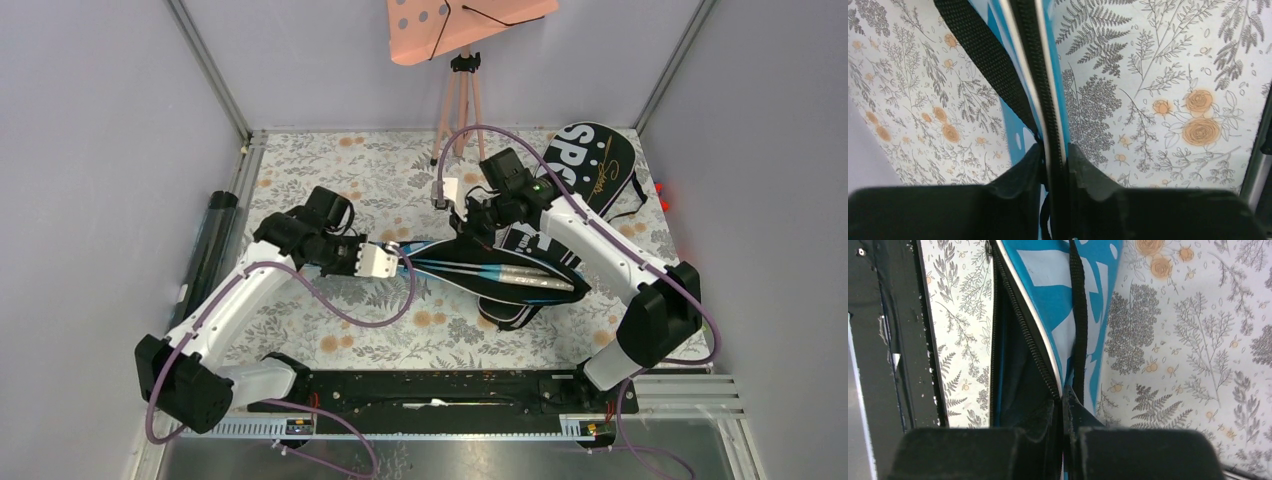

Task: Pack up the badminton gear
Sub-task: Adjust the racket in the racket bag.

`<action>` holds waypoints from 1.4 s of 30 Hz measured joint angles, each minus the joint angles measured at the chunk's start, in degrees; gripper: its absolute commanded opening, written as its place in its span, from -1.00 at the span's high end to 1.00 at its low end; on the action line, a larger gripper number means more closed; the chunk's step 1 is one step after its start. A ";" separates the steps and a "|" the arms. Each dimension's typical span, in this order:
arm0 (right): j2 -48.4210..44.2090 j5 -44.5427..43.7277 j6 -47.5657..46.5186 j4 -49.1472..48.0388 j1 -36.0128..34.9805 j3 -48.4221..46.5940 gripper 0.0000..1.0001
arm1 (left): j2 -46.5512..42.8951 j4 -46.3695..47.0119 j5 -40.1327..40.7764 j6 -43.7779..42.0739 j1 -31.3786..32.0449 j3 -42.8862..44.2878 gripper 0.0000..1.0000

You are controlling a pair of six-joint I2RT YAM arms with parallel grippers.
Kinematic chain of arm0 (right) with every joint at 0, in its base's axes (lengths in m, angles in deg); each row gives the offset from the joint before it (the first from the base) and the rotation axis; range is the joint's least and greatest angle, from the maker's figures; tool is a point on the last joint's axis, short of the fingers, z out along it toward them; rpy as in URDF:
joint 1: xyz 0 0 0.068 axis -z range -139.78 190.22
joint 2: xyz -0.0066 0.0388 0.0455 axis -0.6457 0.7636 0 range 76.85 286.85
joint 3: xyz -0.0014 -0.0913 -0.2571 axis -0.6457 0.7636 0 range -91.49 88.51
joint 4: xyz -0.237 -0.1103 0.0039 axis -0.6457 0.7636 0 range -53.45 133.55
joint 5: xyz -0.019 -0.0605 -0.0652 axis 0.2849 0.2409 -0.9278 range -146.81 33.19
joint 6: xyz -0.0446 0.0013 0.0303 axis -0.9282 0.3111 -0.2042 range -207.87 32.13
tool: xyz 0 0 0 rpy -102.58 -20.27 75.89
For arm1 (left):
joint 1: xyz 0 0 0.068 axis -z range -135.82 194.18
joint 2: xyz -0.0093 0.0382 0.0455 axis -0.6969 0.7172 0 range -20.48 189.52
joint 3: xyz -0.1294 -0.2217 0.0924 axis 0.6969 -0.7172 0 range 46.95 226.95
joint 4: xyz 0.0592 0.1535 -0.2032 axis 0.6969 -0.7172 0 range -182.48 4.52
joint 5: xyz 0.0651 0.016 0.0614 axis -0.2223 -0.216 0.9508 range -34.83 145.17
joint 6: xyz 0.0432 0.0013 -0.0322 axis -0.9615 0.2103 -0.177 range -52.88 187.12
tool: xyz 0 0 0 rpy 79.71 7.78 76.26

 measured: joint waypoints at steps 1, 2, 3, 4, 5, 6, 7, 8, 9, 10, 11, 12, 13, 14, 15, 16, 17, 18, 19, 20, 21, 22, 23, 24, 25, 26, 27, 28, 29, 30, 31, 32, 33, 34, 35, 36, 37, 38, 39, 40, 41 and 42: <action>0.00 -0.11 0.59 -0.09 0.09 0.02 0.51 | 0.37 0.20 -0.24 -0.04 -0.07 -0.39 1.00; 0.00 -0.44 1.70 -0.33 0.11 0.09 0.08 | 0.70 0.94 -0.22 0.66 -0.09 -0.61 1.00; -0.04 -1.42 3.69 -0.98 0.11 0.31 -0.09 | 1.22 1.73 -0.24 1.64 -0.09 -0.61 1.00; -0.33 -2.51 6.32 -3.06 0.15 0.98 -0.21 | 1.75 2.36 -0.35 2.56 -0.15 -0.50 1.00; -0.90 -4.35 8.92 -6.19 0.22 2.05 -0.26 | 2.47 2.71 -0.35 3.78 -0.33 -0.15 1.00; -1.68 -6.23 11.89 -9.18 0.22 3.34 -0.29 | 3.23 2.75 -0.35 4.83 -0.37 0.42 1.00; -2.47 -7.87 14.53 -11.34 0.26 4.50 -0.30 | 3.89 2.75 -0.35 5.68 -0.39 1.01 1.00; -3.54 -9.51 17.88 -13.64 0.33 5.95 -0.30 | 4.28 2.75 -0.39 6.45 -0.39 1.51 1.00; -4.87 -10.88 21.62 -16.06 0.39 7.56 -0.31 | 4.61 2.84 -0.70 7.63 -0.42 2.03 1.00; -5.99 -11.74 24.39 -17.75 0.39 8.87 -0.31 | 4.72 2.84 -0.87 8.11 -0.42 2.32 1.00; -7.52 -12.55 27.89 -20.00 0.35 10.67 -0.31 | 4.90 2.82 -1.27 9.46 -0.39 2.71 1.00; -9.79 -13.73 32.33 -23.21 0.09 13.42 -0.32 | 5.11 2.80 -1.70 10.88 -0.37 3.19 1.00; -11.56 -14.36 35.08 -25.00 -0.13 15.37 -0.33 | 5.29 2.73 -2.03 11.91 -0.33 3.58 1.00; -13.88 -15.76 38.45 -27.78 -0.83 17.97 -0.32 | 5.40 2.73 -2.43 12.81 -0.28 3.87 1.00; -16.35 -17.03 41.70 -29.94 -1.97 20.48 -0.32 | 5.44 2.73 -2.78 13.75 -0.20 4.07 1.00; -18.45 -18.27 44.52 -31.67 -3.58 22.43 -0.28 | 5.44 2.67 -2.97 14.25 -0.04 4.17 1.00; -19.91 -19.19 47.17 -33.22 -5.42 23.69 -0.23 | 5.42 2.67 -3.08 14.82 0.24 4.20 1.00; -20.50 -19.89 49.09 -34.47 -6.82 24.26 -0.19 | 5.42 2.60 -3.13 15.19 0.52 4.20 1.00; -20.68 -20.50 51.65 -36.11 -8.37 24.48 -0.13 | 5.42 2.58 -3.15 15.50 0.85 4.20 1.00; -20.20 -21.24 54.05 -37.81 -9.51 24.46 -0.09 | 5.42 2.56 -3.15 15.78 1.18 4.20 1.00; -19.34 -21.86 56.19 -38.93 -10.14 24.22 -0.06 | 5.40 2.54 -3.19 15.93 1.38 4.20 1.00; -18.36 -22.69 57.79 -39.56 -10.51 23.91 -0.04 | 5.40 2.54 -3.23 16.24 1.60 4.20 1.00; -17.16 -23.91 59.36 -40.22 -11.04 23.71 -0.03 | 5.40 2.54 -3.30 16.46 1.77 4.20 1.00; -16.15 -25.07 60.59 -40.52 -11.52 23.65 -0.02 | 5.40 2.54 -3.30 16.63 1.90 4.20 1.00; -15.61 -25.90 61.29 -40.41 -12.15 23.65 -0.01 | 5.38 2.54 -3.30 16.79 1.97 4.20 1.00; -15.15 -27.02 61.88 -40.00 -13.07 23.65 -0.01 | 5.38 2.54 -3.28 16.85 2.01 4.20 1.00; -15.04 -27.93 62.36 -39.50 -14.16 23.65 -0.01 | 5.38 2.54 -3.26 17.00 2.05 4.20 1.00; -15.10 -28.79 62.64 -39.01 -15.23 23.65 -0.01 | 5.38 2.54 -3.26 17.07 2.05 4.20 1.00; -15.34 -29.57 62.86 -38.60 -16.37 23.65 -0.02 | 5.38 2.54 -3.23 17.20 2.05 4.20 1.00; -15.65 -30.27 62.88 -38.14 -17.31 23.65 -0.03 | 5.38 2.54 -3.21 17.25 2.10 4.20 1.00; -16.17 -30.58 62.86 -37.46 -18.14 23.65 -0.06 | 5.38 2.54 -3.17 17.31 2.12 4.20 1.00; -16.65 -30.88 62.84 -36.92 -18.53 23.65 -0.08 | 5.35 2.62 -3.15 17.46 2.12 4.17 1.00; -17.40 -31.12 62.84 -36.00 -18.91 23.65 -0.09 | 5.29 2.75 -3.08 17.66 2.16 4.11 1.00; -18.64 -31.45 62.79 -34.42 -19.06 23.65 -0.09 | 5.18 2.82 -3.06 17.84 2.16 4.09 1.00; -19.19 -31.54 62.82 -33.83 -19.10 23.65 -0.09 | 5.05 2.95 -3.04 17.99 2.19 4.02 1.00; -20.11 -31.95 62.82 -32.87 -19.10 23.65 -0.09 | 4.94 3.06 -3.04 18.25 2.21 4.00 1.00; -20.70 -32.35 62.84 -32.30 -19.10 23.71 -0.09 | 4.83 3.17 -3.04 18.51 2.21 3.98 1.00; -21.24 -32.96 62.86 -31.98 -19.10 23.87 -0.09 | 4.72 3.32 -3.08 18.88 2.23 3.93 1.00; -21.49 -33.44 62.95 -31.69 -19.10 23.96 -0.09 | 4.55 3.45 -3.13 19.32 2.23 3.91 1.00; -21.44 -34.25 63.08 -31.52 -19.10 23.98 -0.10 | 4.39 3.56 -3.17 19.74 2.23 3.91 1.00; -21.11 -34.71 63.12 -31.36 -19.10 23.98 -0.10 | 4.22 3.61 -3.26 20.17 2.29 3.91 1.00; -20.57 -35.06 63.14 -31.34 -19.08 23.98 -0.10 | 3.96 3.61 -3.32 20.52 2.40 3.91 1.00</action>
